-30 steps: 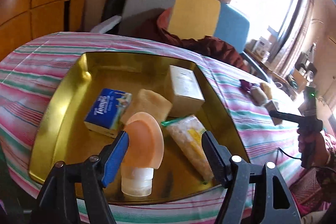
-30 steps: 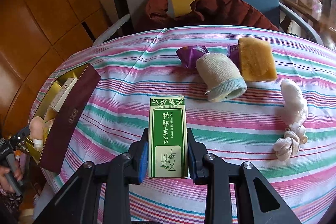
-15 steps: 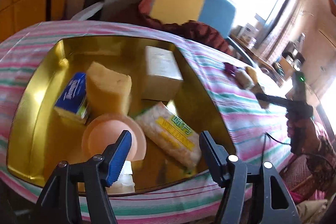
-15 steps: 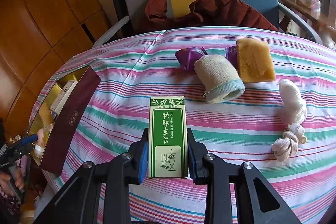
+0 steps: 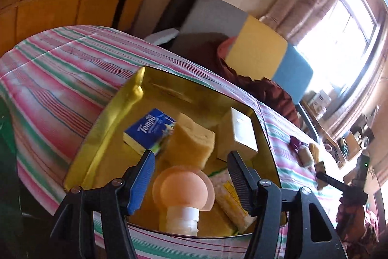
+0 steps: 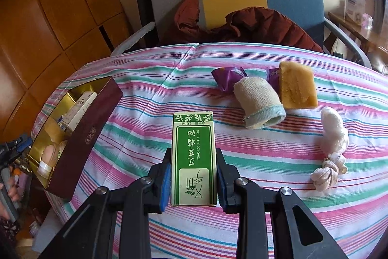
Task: Organize objects
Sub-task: 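Carry the peach bottle and green box into the gold tray and open both tools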
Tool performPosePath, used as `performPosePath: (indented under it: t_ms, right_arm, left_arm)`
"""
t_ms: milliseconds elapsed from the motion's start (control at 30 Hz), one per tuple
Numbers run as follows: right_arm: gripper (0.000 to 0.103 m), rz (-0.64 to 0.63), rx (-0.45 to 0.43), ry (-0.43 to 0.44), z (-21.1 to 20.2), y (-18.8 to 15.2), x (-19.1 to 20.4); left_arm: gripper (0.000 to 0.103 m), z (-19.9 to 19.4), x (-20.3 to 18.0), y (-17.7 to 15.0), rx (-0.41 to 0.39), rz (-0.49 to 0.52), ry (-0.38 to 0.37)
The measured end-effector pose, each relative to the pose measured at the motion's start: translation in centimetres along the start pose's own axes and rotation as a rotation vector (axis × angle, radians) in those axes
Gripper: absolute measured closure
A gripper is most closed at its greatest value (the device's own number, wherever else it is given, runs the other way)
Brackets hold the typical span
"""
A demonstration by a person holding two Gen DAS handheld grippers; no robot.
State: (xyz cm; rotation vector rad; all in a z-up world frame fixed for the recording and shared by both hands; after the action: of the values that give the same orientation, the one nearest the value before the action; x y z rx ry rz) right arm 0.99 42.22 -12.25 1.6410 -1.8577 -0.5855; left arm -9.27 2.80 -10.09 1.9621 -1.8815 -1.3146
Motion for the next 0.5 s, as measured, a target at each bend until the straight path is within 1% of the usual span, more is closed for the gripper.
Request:
performPosePath:
  t_ms: [100, 200, 267, 400, 500]
  right_arm:
    - [0.072, -0.03, -0.002, 0.028, -0.4, 0.1, 2.3]
    - [0.072, -0.067, 0.01, 0.081, -0.4, 0.2, 5.5]
    - [0.072, -0.111, 0.016, 0.116, -0.3, 0.5, 8.4]
    - [0.072, -0.199, 0.012, 0.204, -0.2, 1.5, 15.0]
    - [0.072, -0.255, 0.0, 0.256, 0.1, 2.3, 19.7]
  left_arm:
    - [0.04, -0.6, 0.4, 0.6, -0.03, -0.005, 0.033]
    - [0.038, -1.3, 0.2, 0.9, -0.053, 0.017, 0.058]
    - [0.036, -1.6, -0.1, 1.0, -0.062, 0.038, 0.067]
    - [0.036, -1.9, -0.7, 0.9, -0.065, 0.071, 0.085]
    - [0.036, -2.3, -1.0, 0.8, -0.073, 0.072, 0.074]
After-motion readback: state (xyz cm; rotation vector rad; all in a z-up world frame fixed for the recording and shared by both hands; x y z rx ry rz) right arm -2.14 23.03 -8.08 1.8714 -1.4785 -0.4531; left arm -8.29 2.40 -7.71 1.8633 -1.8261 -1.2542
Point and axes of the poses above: each gripper's, at about its wrist camera, not at the fingertips, and z roughly the way its jaws point, x to its left, y to its top, the point moved 10 cm from there along z, roughly the way its jaws point, and after that the axes turned 7 degrees about -z, right-handed, at the moved point
